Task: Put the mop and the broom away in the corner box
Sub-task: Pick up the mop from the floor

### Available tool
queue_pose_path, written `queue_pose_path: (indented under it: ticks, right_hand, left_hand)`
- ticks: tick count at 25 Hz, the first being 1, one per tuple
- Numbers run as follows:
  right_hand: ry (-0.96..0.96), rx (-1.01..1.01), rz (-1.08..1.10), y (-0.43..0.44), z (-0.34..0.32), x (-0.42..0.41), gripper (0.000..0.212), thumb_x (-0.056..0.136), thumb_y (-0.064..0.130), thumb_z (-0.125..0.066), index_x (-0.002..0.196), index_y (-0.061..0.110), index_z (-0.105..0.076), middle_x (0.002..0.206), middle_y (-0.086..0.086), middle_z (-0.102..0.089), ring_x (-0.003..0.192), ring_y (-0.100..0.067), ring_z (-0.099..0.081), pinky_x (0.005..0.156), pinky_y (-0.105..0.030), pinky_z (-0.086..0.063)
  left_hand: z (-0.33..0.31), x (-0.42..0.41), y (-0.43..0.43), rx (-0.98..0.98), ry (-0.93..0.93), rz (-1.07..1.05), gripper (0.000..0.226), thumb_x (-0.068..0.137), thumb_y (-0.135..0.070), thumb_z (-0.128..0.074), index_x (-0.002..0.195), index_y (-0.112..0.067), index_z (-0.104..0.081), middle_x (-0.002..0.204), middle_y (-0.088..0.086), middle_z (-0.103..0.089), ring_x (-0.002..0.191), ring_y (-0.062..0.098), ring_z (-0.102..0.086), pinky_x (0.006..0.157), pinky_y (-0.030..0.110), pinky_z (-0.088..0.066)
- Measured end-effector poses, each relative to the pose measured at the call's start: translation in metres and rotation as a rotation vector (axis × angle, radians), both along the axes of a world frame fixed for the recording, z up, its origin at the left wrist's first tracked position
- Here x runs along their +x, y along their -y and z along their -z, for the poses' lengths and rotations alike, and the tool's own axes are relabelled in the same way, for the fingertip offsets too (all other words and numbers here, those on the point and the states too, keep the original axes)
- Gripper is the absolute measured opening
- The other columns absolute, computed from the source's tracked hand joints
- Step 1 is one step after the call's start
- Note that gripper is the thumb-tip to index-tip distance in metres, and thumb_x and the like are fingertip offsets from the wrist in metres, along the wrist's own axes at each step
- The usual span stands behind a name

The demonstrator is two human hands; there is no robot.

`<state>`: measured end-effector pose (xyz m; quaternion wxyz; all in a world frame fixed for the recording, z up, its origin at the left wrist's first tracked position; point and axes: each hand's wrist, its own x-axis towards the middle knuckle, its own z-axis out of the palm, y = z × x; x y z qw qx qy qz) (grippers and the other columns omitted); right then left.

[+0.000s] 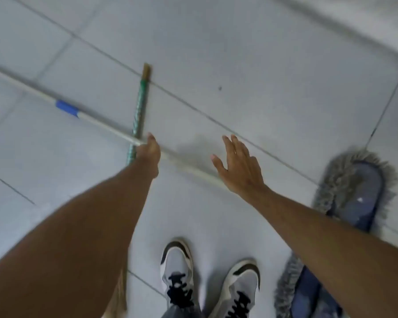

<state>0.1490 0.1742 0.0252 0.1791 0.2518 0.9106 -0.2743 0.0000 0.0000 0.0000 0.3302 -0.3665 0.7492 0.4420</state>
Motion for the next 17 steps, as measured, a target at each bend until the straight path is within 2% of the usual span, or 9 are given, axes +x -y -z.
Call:
queue_pose_path:
  ticks: [3,5,7,11,14,17]
  right_hand:
    - [0.222,0.007,-0.093,0.014,0.092,0.021,0.060,0.101,0.053,-0.031,0.146,0.014,-0.036,0.144,-0.015,-0.049,0.134,-0.036,-0.046,0.107,-0.052,-0.038]
    - [0.280,0.058,-0.110,0.017,0.122,0.038,0.046,0.103,0.043,-0.030,0.133,0.012,-0.046,0.129,-0.015,-0.059,0.119,-0.037,-0.056,0.100,-0.048,-0.038]
    - [0.285,0.073,-0.105,0.015,0.134,0.045,0.040,0.105,0.036,-0.028,0.124,0.011,-0.054,0.121,-0.015,-0.064,0.113,-0.035,-0.059,0.097,-0.044,-0.037]
    - [0.415,-0.217,0.007,-0.003,0.120,0.028,0.045,0.106,0.037,-0.026,0.119,0.006,-0.056,0.122,-0.022,-0.063,0.114,-0.039,-0.060,0.101,-0.048,-0.045]
    - [0.338,-0.256,0.059,-0.023,0.075,0.027,0.034,0.105,0.038,-0.028,0.099,0.016,-0.053,0.116,-0.023,-0.064,0.108,-0.039,-0.061,0.100,-0.050,-0.046]
    - [0.222,-0.273,0.194,-0.057,0.001,0.017,0.028,0.099,0.036,-0.032,0.084,0.021,-0.050,0.099,-0.016,-0.062,0.088,-0.033,-0.057,0.087,-0.048,-0.051]
  left_hand:
    - [0.075,0.011,0.006,0.147,0.068,-0.145,0.055,0.102,-0.048,-0.041,0.141,-0.010,-0.040,0.133,0.014,-0.053,0.116,0.030,-0.060,0.090,0.049,-0.054]
    - [0.097,0.016,0.008,0.267,0.079,-0.175,0.036,0.105,-0.033,-0.040,0.132,-0.008,-0.042,0.133,0.019,-0.056,0.105,0.030,-0.062,0.093,0.052,-0.054]
    - [0.105,0.011,0.007,0.338,0.061,-0.227,0.031,0.106,-0.023,-0.040,0.131,-0.005,-0.041,0.134,0.022,-0.055,0.105,0.033,-0.062,0.098,0.057,-0.052]
    - [0.088,0.000,-0.006,0.314,0.073,-0.177,0.033,0.104,-0.004,-0.036,0.136,-0.001,-0.042,0.126,0.024,-0.057,0.101,0.033,-0.062,0.089,0.053,-0.055]
    - [0.046,-0.006,-0.025,0.345,0.003,-0.136,0.023,0.104,-0.005,-0.031,0.122,-0.001,-0.046,0.108,0.020,-0.059,0.086,0.028,-0.064,0.089,0.051,-0.056]
    - [-0.037,-0.027,-0.061,0.432,-0.092,-0.091,0.019,0.105,-0.010,-0.029,0.120,-0.004,-0.041,0.095,0.016,-0.064,0.078,0.027,-0.069,0.085,0.049,-0.059]
